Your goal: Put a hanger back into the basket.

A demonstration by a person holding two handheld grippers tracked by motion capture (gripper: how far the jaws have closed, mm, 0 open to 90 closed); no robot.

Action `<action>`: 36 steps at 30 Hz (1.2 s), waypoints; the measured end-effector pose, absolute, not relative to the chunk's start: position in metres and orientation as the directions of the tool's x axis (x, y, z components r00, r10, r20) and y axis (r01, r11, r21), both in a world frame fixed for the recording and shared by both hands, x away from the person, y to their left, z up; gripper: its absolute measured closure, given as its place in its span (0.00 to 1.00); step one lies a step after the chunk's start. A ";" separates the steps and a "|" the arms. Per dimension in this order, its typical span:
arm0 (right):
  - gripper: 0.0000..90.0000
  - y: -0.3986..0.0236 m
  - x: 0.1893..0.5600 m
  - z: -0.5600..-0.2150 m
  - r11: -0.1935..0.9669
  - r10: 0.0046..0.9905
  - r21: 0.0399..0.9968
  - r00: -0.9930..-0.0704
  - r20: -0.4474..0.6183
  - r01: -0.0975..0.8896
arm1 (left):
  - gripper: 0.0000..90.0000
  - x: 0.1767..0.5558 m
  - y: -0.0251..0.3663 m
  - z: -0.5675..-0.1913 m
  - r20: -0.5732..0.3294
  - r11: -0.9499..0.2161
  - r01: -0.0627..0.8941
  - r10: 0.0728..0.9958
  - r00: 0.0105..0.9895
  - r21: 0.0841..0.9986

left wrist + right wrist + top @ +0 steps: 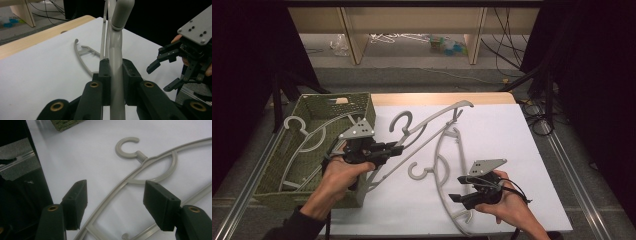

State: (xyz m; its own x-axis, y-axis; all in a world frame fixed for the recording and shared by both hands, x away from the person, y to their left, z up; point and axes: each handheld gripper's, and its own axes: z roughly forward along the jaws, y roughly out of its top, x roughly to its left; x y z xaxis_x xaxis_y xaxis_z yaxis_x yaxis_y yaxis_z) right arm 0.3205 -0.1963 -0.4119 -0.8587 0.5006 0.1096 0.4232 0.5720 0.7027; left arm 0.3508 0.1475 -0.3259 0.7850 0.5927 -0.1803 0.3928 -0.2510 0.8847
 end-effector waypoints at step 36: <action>0.36 -0.194 0.320 -0.420 0.585 0.498 0.691 -0.860 0.107 0.425 | 0.88 0.378 0.306 -0.295 -0.079 -0.197 0.420 0.828 0.555 0.886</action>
